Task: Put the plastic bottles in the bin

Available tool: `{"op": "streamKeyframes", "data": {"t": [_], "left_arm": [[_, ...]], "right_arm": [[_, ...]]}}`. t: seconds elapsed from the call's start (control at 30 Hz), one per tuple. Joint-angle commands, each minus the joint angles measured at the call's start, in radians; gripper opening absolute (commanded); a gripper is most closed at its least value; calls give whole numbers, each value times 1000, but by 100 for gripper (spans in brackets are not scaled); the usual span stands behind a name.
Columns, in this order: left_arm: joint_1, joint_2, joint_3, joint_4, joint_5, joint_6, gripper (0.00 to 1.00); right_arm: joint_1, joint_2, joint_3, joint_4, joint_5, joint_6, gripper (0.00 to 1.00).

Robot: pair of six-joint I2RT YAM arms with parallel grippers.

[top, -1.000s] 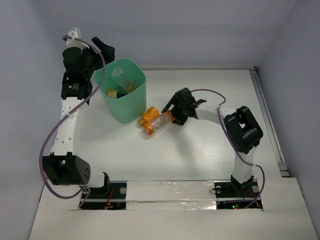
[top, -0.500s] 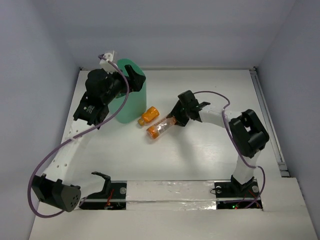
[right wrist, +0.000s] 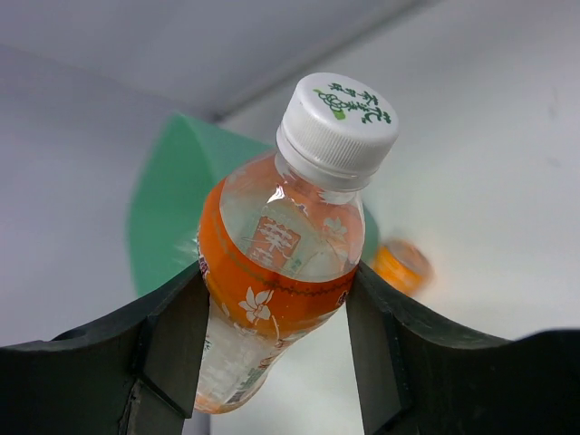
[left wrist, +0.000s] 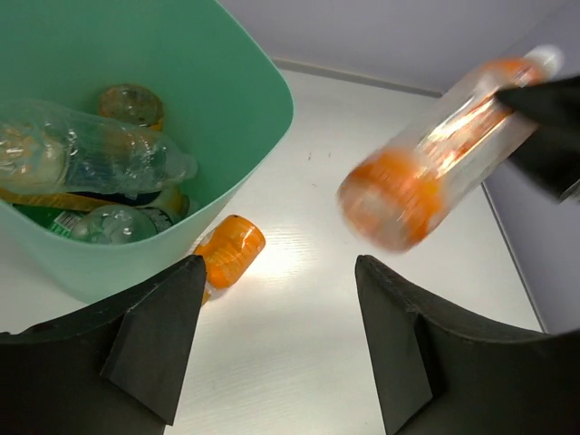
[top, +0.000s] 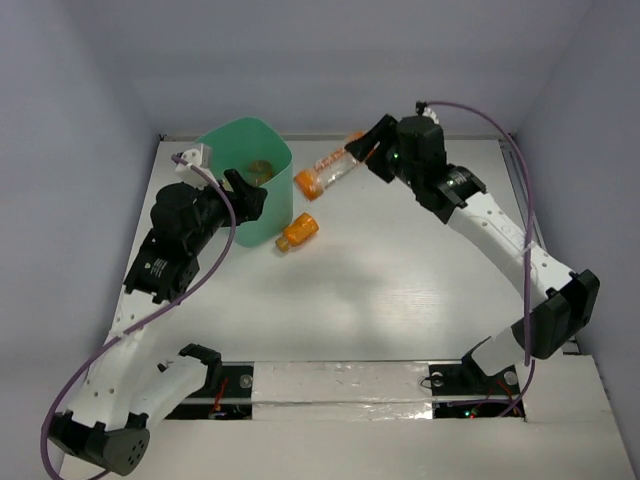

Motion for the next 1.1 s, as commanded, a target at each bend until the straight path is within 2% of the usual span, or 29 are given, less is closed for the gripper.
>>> {"op": "streamKeyframes", "data": {"t": [0.0, 0.1, 0.2, 0.23, 0.27, 0.37, 0.43, 0.47, 0.57, 0.77, 0.83, 0.9, 0.93, 0.97, 1.0, 1.03, 1.07], "left_arm": [[-2, -56, -37, -24, -48, -40, 64], [-2, -82, -92, -36, -69, -62, 63], [-2, -90, -147, -38, -54, -97, 63], [-2, -89, -159, -32, -40, -111, 63], [-2, -89, -173, -27, -32, -116, 63], [-11, -67, -208, -10, -5, -119, 63], [-24, -50, -222, -2, -3, -114, 63], [-24, -44, -230, -1, -5, -113, 64], [-67, -27, -242, 4, -18, -105, 66], [-172, 32, -264, 30, -81, -76, 68], [-200, 83, -250, 36, -147, -53, 69], [-237, 141, -223, 38, -166, -36, 70], [-251, 160, -210, 45, -173, -27, 70], [-284, 178, -198, 47, -187, -7, 70], [-303, 221, -170, 48, -210, 4, 70], [-317, 242, -161, 53, -233, 14, 70], [-329, 265, -153, 57, -271, 33, 70]], "right_arm": [[5, 39, 211, -26, 82, -65, 45], [16, 145, 342, -17, 62, -59, 45], [65, 315, 615, -97, 77, -67, 45], [82, 366, 772, -145, 94, -85, 46], [97, 460, 848, -166, 100, -93, 47], [160, 585, 1078, -210, 125, -118, 52], [194, 650, 1115, -172, 131, -124, 57], [194, 658, 1106, -152, 125, -122, 70], [206, 652, 1076, -74, 105, -121, 88], [206, 566, 1045, -20, 119, -139, 92], [206, 518, 964, -2, 134, -154, 92], [195, 417, 874, 10, 148, -154, 83], [183, 374, 741, 39, 159, -165, 75], [183, 275, 662, 59, 180, -170, 43], [173, 220, 575, 85, 188, -170, 28], [153, 166, 485, 113, 194, -165, 18], [139, 111, 312, 168, 185, -156, 14]]}}
